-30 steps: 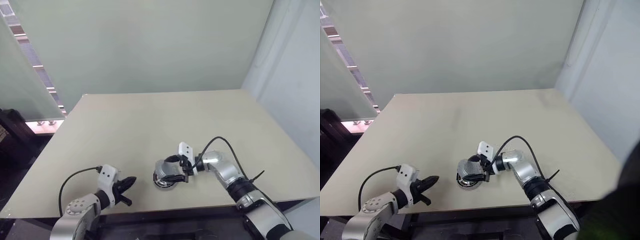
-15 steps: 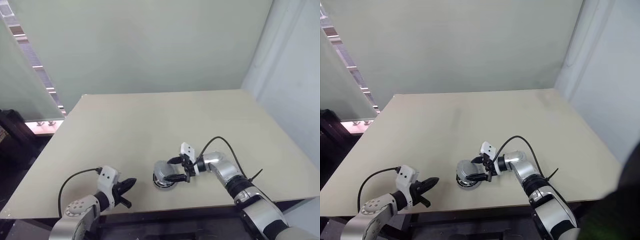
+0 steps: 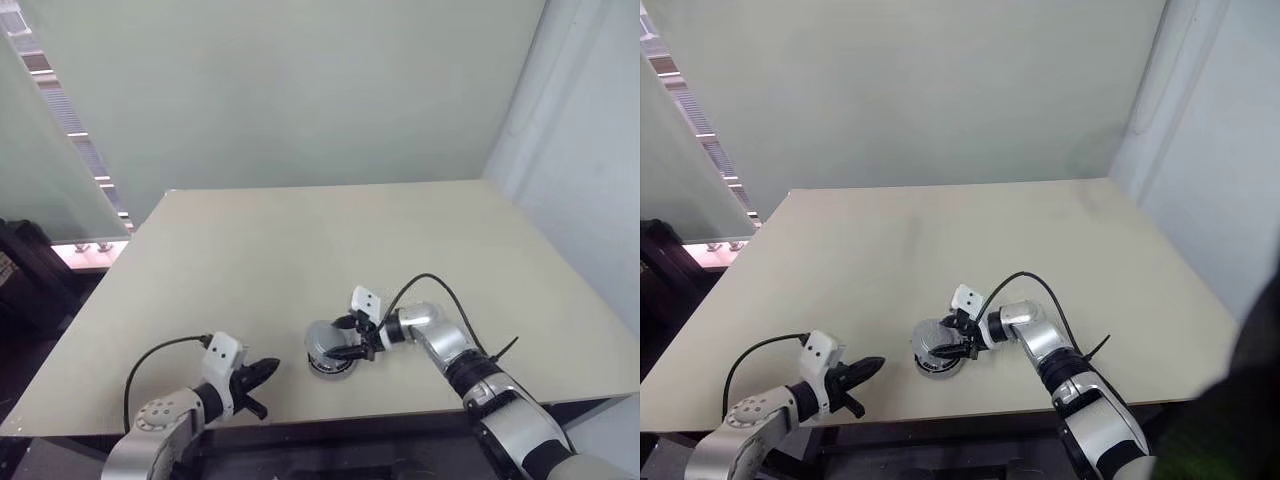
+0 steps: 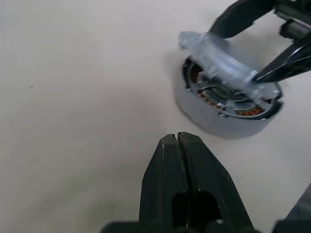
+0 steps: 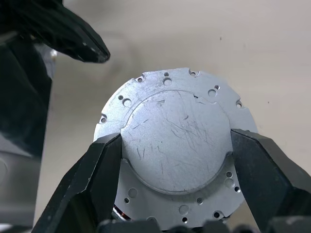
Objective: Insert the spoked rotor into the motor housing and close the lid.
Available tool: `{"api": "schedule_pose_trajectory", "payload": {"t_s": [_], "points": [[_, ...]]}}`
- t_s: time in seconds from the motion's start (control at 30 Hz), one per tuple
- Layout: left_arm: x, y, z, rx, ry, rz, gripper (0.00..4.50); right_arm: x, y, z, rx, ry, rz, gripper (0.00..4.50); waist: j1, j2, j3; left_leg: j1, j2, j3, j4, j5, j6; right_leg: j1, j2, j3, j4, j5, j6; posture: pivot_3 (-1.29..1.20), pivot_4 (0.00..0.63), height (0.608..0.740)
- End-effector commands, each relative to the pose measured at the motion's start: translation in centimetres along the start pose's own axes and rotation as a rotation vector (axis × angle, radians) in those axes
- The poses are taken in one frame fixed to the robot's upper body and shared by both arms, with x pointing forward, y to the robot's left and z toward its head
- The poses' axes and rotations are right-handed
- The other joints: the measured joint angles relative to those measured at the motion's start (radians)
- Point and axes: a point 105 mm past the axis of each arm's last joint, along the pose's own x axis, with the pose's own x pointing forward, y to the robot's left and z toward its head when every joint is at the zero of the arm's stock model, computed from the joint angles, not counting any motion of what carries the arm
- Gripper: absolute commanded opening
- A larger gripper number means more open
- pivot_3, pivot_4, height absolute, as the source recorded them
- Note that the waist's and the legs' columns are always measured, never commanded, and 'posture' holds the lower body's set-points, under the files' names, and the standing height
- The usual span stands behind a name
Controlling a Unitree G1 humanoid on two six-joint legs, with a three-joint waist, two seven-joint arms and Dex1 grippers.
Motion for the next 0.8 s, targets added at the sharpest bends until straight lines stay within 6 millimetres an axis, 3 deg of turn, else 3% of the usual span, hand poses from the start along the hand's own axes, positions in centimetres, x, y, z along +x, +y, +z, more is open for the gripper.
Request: {"api": "schedule_pose_trajectory", "payload": {"t_s": [0.03,0.53,0.8], "points": [[0.2,-0.2,1.4,0.046,-0.035,-0.017,0.0,-0.3,-0.2,0.0,-0.051,0.096,-0.038,3.27,0.0,0.0,0.0,0.0,0.0,0.0,0.0,0.0,0.0,0.0,0.0,0.0,0.0,0.0,0.0,0.0,0.0,0.74],[0.8,-0.2,1.2,0.031,-0.045,-0.026,0.0,-1.1,0.5,-0.2,-0.07,0.287,-0.033,3.27,0.001,0.001,0.0,0.0,-0.001,0.0,0.0,0.0,0.0,0.0,-0.001,-0.001,-0.001,0.0,0.0,0.0,0.0,0.74],[0.6,0.2,1.2,0.023,-0.051,-0.013,0.0,-0.5,0.9,0.6,0.058,0.248,-0.043,3.27,0.001,0.0,0.0,0.0,-0.001,0.0,0.0,0.0,0.0,0.001,-0.001,-0.001,-0.001,0.0,0.0,0.0,0.0,0.74]]}}
